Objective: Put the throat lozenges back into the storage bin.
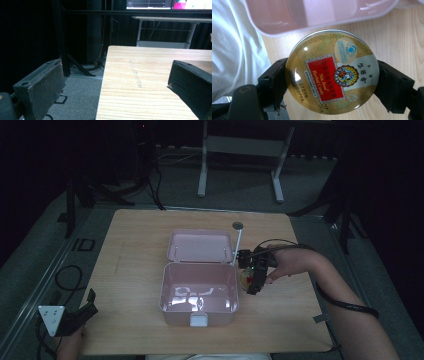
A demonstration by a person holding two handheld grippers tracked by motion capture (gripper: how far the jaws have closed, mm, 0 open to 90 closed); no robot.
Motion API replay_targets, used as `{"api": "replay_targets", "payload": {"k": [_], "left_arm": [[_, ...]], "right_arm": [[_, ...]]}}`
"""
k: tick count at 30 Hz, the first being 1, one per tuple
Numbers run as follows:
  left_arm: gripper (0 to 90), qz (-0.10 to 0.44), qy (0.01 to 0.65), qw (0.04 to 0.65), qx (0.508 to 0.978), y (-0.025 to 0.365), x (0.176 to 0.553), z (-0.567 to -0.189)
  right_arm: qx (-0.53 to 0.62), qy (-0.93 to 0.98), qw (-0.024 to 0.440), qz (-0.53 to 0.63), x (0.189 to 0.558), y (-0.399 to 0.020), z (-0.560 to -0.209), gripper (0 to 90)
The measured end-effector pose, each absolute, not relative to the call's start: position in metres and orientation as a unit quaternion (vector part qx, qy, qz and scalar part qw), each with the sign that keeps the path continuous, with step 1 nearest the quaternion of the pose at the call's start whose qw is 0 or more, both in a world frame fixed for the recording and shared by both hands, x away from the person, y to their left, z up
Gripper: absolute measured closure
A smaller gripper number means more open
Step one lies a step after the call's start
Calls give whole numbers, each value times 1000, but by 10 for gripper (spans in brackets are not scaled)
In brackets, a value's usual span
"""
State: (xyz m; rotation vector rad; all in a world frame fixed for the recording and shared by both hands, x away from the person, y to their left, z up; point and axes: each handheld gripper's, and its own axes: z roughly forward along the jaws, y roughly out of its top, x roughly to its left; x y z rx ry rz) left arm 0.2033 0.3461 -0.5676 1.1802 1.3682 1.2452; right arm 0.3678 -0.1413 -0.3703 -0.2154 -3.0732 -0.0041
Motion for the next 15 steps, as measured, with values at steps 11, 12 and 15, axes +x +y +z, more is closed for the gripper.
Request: {"api": "replay_targets", "payload": {"k": [11, 12, 15], "left_arm": [[11, 505, 555, 456, 479, 346, 203, -568], [11, 504, 555, 456, 479, 346, 203, -568], [10, 504, 555, 457, 479, 346, 203, -568]], "right_arm": [[-53, -998, 34, 0, 363, -110, -371, 200], [-50, -998, 35, -1, 362, -107, -371, 200], [-44, -998, 38, 4, 360, -98, -373, 200]]}}
